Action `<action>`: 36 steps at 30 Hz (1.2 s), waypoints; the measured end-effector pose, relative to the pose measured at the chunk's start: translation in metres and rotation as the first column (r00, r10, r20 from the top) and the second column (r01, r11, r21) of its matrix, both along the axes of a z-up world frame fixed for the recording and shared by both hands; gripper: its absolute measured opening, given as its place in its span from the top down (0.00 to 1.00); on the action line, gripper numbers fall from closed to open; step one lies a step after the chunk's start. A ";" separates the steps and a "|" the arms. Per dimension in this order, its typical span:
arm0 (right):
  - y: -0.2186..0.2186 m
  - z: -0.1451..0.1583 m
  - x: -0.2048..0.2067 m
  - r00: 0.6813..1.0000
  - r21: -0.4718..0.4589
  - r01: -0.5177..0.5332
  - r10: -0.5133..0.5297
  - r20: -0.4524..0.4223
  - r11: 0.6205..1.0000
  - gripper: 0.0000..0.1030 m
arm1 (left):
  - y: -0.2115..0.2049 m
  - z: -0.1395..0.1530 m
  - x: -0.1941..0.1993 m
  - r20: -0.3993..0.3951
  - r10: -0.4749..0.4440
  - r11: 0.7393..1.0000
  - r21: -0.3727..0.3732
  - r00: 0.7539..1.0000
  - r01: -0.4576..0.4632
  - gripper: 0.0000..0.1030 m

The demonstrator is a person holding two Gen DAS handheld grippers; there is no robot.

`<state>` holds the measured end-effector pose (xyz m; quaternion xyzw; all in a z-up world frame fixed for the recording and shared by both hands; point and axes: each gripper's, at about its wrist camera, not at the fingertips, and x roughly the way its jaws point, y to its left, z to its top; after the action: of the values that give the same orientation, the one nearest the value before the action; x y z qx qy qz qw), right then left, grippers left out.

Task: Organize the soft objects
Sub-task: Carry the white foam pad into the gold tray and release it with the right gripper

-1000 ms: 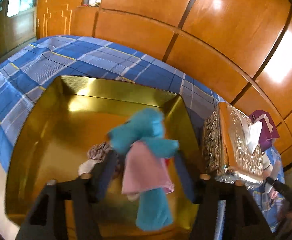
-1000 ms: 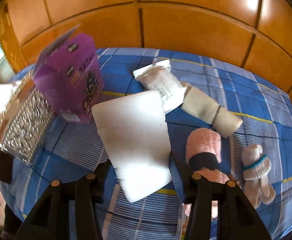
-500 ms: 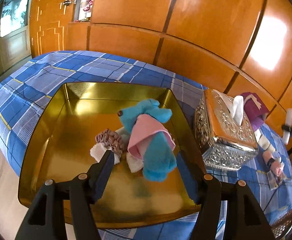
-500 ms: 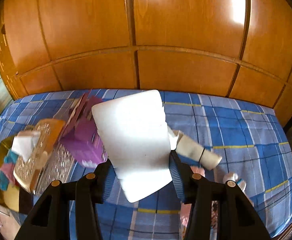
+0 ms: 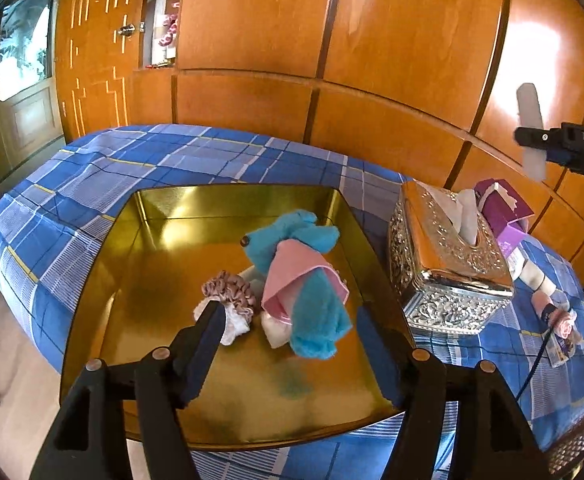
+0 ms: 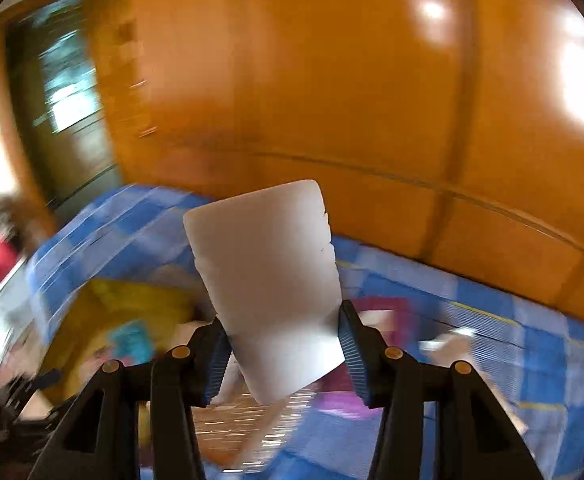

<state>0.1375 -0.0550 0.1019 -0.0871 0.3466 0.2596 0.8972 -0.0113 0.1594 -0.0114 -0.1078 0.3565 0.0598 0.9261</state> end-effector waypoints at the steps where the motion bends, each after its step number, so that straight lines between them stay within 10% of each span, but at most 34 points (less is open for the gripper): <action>1: 0.015 -0.006 -0.010 0.999 -0.012 -0.049 0.049 -0.009 0.999 0.51 | 0.002 0.000 0.000 0.002 0.007 1.000 0.002 1.000 -0.007 0.33; 11: 0.089 -0.070 -0.078 0.951 -0.079 -0.289 0.277 -0.136 0.954 0.50 | 0.041 0.002 -0.002 0.011 0.129 0.992 -0.014 0.992 -0.129 0.33; 23: 0.146 -0.130 -0.093 0.918 -0.135 -0.346 0.305 -0.252 0.929 0.37 | 0.084 0.009 -0.006 0.024 0.241 0.970 -0.026 0.970 -0.240 0.28; 36: 0.126 -0.122 -0.109 0.933 -0.117 -0.320 0.291 -0.210 0.940 0.23 | 0.064 0.017 -0.007 0.057 0.192 0.981 0.014 0.980 -0.193 0.24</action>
<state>0.0285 0.0714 -0.0197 -0.1818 0.4309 0.3766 0.7996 -0.0185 0.2237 0.0052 -0.1342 0.3179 0.1495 0.9266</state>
